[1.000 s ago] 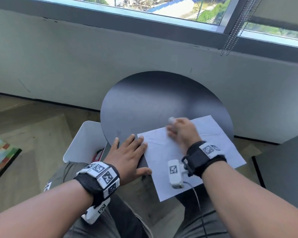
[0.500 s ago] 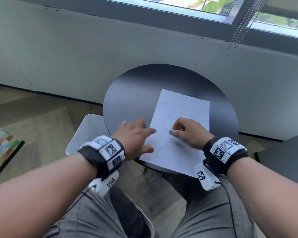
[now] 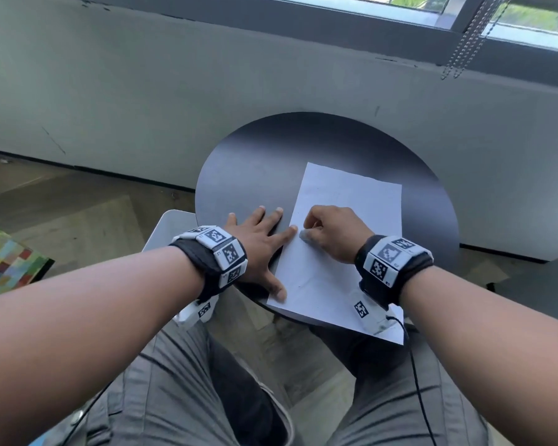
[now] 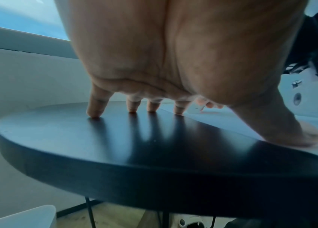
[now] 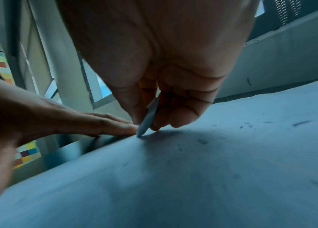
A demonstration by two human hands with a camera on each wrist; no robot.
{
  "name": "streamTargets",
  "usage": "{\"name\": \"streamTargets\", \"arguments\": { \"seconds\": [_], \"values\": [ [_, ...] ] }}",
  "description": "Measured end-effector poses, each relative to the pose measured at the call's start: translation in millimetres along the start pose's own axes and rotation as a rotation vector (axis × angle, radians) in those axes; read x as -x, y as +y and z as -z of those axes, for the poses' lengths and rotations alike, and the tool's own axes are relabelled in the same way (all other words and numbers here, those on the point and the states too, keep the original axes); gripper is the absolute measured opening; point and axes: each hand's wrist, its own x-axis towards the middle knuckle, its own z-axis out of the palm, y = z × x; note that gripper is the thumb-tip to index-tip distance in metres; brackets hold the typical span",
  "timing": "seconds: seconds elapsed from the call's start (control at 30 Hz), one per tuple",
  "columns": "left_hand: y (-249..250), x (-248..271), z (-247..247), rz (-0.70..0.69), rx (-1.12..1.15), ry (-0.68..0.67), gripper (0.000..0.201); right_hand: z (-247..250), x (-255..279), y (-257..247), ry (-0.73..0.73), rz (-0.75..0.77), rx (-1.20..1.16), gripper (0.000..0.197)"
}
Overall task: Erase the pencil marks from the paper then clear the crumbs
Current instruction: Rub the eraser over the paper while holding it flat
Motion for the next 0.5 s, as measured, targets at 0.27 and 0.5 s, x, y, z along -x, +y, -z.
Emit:
{"name": "streamTargets", "arguments": {
  "seconds": [0.27,0.5],
  "values": [
    [0,-2,-2,-0.009,0.005,-0.013,0.138,-8,7,-5,-0.112,0.191,0.176,0.015],
    [2,-2,3,-0.052,0.014,-0.046,0.138,-11,14,-3,-0.115,0.244,0.174,0.01]
  ]
}}
